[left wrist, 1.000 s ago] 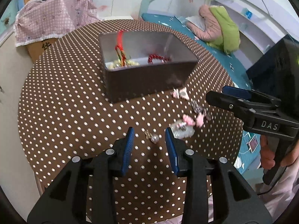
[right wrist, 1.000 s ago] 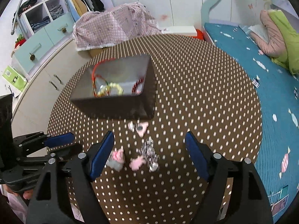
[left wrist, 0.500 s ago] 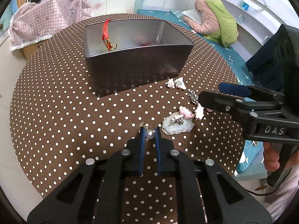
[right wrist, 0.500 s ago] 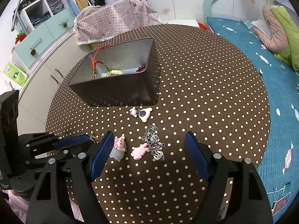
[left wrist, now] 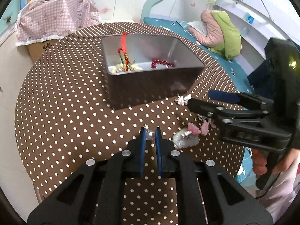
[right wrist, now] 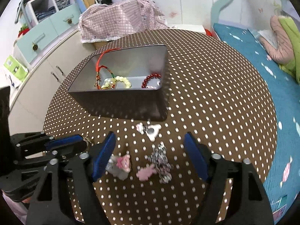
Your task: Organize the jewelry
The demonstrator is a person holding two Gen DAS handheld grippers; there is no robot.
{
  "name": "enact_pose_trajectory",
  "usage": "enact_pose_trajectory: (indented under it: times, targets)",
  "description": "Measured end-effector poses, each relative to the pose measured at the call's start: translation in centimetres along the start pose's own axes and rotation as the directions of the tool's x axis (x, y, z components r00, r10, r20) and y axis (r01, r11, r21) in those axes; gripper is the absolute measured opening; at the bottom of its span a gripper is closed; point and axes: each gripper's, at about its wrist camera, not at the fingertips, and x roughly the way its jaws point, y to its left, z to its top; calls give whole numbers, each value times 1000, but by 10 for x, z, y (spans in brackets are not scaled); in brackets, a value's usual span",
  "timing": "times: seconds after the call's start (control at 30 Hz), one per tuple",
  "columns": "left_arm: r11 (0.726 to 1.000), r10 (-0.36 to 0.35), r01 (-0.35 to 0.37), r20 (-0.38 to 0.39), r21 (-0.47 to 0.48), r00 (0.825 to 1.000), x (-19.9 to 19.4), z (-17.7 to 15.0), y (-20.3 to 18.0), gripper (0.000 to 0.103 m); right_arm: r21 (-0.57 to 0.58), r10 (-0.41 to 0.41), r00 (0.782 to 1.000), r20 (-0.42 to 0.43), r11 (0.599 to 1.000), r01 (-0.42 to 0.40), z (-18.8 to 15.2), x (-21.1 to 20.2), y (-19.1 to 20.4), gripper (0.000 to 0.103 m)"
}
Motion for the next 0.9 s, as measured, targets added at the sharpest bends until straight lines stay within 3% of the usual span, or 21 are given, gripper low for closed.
enact_pose_trajectory:
  times: [0.17,0.23,0.33,0.63,0.9]
  targets:
    - [1000,-5,5,25,-18,1000,-4,6,5,10,-10,-27,999,-22,1000,26,0,19,1,40]
    - [1000,-9,9,32,-24,999,-5,6,7,10,-30,-34,999,-19,999,34,-1,21,2,26]
    - [1000,1,0,31,-27,1000,-4,9,6,10,-52,-36,999,-14,998,35,-5,20,3,20]
    - [1000,2,-1,47,-19,999,-7,13,1,10,-42,-17,1000,-7,999,16,-8,12,1,20]
    - [1000,-5,4,105,7,994,-24,23,-7,10,-44,1,998,61,999,1,-2,-17,3,20]
